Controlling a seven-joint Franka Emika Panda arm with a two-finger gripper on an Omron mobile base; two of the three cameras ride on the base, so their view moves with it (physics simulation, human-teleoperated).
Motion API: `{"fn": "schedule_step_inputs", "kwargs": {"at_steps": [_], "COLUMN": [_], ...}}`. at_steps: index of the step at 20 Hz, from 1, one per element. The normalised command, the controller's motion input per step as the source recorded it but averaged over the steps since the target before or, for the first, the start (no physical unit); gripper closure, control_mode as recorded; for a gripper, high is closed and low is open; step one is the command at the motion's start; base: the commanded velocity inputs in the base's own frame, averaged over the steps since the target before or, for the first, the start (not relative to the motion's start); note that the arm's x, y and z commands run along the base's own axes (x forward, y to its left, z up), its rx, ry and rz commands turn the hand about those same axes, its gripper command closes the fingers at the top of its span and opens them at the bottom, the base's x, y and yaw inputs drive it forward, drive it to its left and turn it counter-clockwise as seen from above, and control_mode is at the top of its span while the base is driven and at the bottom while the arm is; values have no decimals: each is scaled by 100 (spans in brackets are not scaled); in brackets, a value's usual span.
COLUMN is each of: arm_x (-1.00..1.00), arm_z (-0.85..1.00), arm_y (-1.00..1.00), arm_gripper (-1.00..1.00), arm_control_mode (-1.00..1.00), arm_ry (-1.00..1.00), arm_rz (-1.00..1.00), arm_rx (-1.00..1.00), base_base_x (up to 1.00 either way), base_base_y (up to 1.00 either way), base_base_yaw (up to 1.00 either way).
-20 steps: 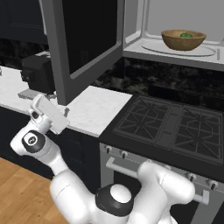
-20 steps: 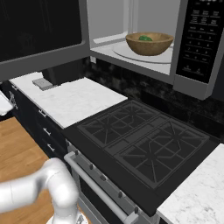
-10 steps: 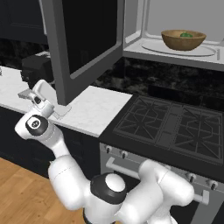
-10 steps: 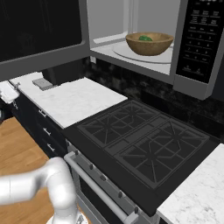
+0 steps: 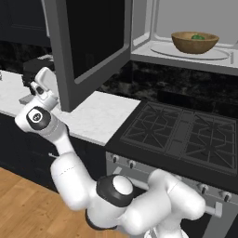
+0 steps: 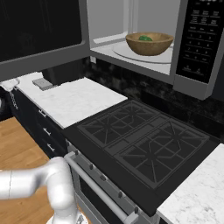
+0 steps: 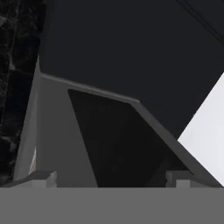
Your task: Pick the broccoli from the sink and place it in the bowl. Then pick the bowl and place it in the microwave. Then close the microwave door and press the start button.
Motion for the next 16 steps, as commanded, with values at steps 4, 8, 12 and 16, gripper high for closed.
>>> {"fn": "schedule_step_inputs", "kwargs": {"at_steps": [4, 8, 12, 16], "arm_x": [-29, -42, -46, -67], "arm_z": [49, 51, 48, 51], "arm_y": [-71, -73, -80, -77], "arm_gripper": [-100, -100, -100, -100], "arm_control_mode": [-100, -100, -100, -100], "arm_ry": [-14, -21, -28, -45], "arm_rz": [0, 0, 0, -2], "arm_rx": [7, 7, 7, 5], "base_base_x": [0, 0, 0, 0], "base_base_y": [0, 0, 0, 0], "base_base_yaw": [0, 0, 0, 0]}}
